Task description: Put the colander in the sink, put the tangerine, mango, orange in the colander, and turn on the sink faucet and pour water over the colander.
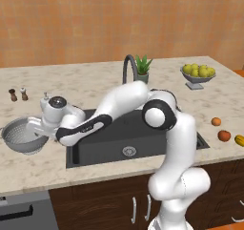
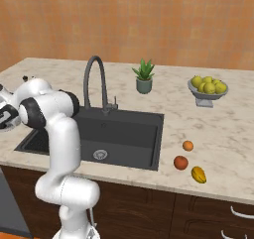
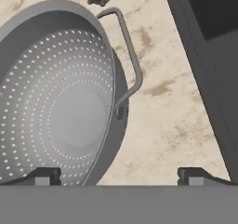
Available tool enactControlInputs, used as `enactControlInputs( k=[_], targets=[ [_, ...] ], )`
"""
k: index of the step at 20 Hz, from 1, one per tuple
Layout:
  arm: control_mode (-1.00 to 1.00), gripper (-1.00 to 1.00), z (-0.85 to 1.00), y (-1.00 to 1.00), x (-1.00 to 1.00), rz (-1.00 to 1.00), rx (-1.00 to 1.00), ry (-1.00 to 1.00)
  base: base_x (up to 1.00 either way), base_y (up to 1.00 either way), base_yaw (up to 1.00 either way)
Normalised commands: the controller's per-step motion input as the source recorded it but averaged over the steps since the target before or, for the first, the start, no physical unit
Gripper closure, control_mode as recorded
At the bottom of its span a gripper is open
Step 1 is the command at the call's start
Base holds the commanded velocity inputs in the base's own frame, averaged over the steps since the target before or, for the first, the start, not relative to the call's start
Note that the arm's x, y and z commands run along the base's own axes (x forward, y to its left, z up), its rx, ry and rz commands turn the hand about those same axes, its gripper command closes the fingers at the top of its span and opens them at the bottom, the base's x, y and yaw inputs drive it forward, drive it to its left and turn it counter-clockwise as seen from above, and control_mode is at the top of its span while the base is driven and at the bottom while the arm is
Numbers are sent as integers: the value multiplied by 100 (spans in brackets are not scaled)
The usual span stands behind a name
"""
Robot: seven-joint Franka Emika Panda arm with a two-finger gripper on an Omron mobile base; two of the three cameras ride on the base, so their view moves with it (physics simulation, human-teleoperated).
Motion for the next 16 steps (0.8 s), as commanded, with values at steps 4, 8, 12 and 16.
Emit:
enactControlInputs(
  k=[4,8,12,16],
  targets=[
    [-100,-100,6,25,19,-5,0,-2,0,0,0],
    [-100,-100,-22,-13,33,-8,0,3,0,0,0],
    [-100,-100,-22,-7,66,-9,0,5,0,0,0],
    [-100,-100,-24,1,79,-9,0,2,0,0,0]
  ],
)
